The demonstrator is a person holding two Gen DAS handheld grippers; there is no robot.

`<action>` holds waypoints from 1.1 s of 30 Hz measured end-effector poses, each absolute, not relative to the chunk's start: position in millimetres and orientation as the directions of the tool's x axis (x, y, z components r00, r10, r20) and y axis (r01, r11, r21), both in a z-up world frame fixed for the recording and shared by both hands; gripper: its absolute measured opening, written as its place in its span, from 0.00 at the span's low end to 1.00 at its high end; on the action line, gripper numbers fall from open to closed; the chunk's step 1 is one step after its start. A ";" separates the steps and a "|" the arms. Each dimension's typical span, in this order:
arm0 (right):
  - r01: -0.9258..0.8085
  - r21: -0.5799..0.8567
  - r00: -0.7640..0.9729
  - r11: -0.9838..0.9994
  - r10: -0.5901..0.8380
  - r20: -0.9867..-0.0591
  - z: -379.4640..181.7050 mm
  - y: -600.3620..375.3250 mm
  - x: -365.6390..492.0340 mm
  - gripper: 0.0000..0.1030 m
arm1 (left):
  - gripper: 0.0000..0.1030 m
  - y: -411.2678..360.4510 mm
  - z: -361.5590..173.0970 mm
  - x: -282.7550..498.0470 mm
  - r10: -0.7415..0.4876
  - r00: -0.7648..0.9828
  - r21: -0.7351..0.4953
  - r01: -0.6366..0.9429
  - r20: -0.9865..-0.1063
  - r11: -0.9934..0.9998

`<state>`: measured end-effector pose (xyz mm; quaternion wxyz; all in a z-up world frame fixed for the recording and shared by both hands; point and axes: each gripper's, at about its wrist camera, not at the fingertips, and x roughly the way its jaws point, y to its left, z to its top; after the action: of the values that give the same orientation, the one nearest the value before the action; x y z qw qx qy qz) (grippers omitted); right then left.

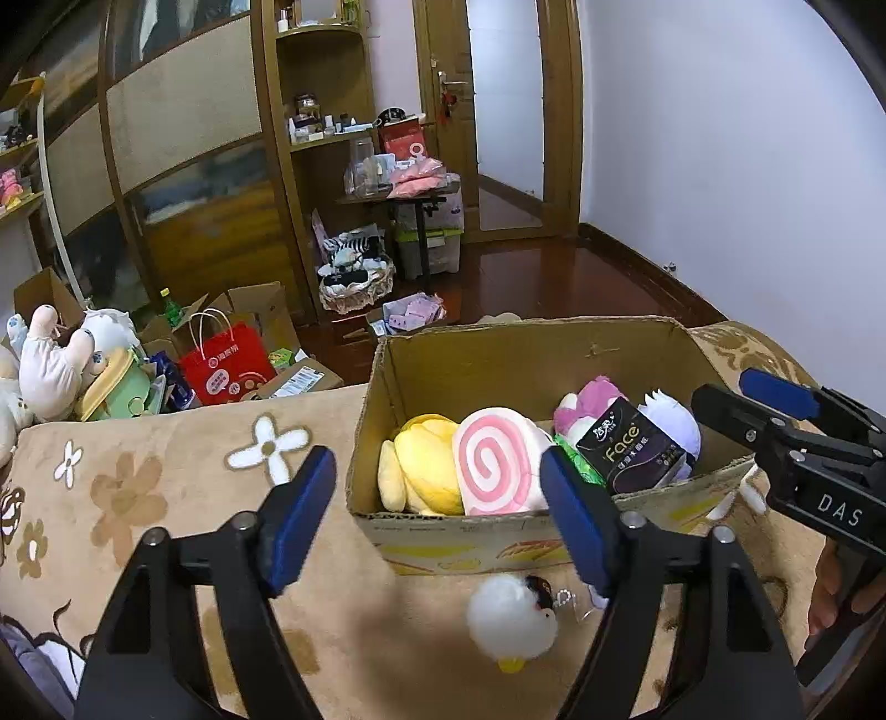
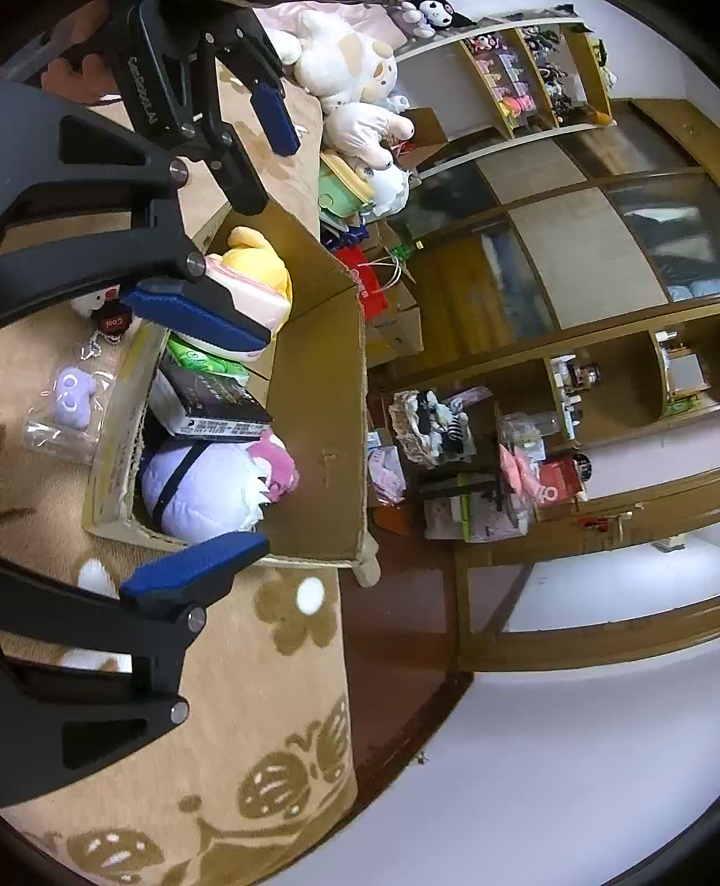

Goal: Organize soft objects
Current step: 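Move both tools back toward the white chick plush and purple keychain bag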

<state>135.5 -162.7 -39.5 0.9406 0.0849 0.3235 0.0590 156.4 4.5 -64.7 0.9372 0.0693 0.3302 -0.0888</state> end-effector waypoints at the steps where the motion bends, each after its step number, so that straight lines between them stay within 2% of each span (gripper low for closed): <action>1: -0.054 0.196 0.786 0.979 0.163 -0.596 -37.8 -162.4 133.3 0.73 | 0.76 5.2 -63.3 154.6 -0.122 0.767 0.070 0.213 -0.630 0.975; 3: -0.055 0.199 0.788 0.978 0.166 -0.593 -35.4 -162.3 130.0 0.82 | 0.78 6.4 -62.1 151.3 -0.125 0.765 0.067 0.214 -0.632 0.974; 8: -0.062 0.202 0.782 0.977 0.173 -0.599 -31.1 -162.3 123.1 0.85 | 0.81 8.8 -64.7 145.8 -0.129 0.744 0.047 0.210 -0.656 0.977; 12: -0.053 0.206 0.783 0.977 0.169 -0.599 -28.7 -162.6 112.9 0.94 | 0.85 10.8 -65.3 138.4 -0.116 0.734 0.052 0.202 -0.669 0.978; 21: -0.046 0.146 0.772 0.988 0.128 -0.622 -27.7 -156.9 93.2 0.95 | 0.86 18.3 -64.4 119.4 -0.101 0.708 0.058 0.198 -0.699 0.978; 33: -0.023 0.135 0.729 0.991 0.109 -0.675 -42.0 -150.6 71.3 0.95 | 0.88 26.7 -66.7 103.6 -0.092 0.676 0.054 0.192 -0.731 0.980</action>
<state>71.3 -150.6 -42.0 0.9281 0.0586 0.3661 0.0355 103.6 26.7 -66.7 0.9132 0.0632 0.3951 -0.0776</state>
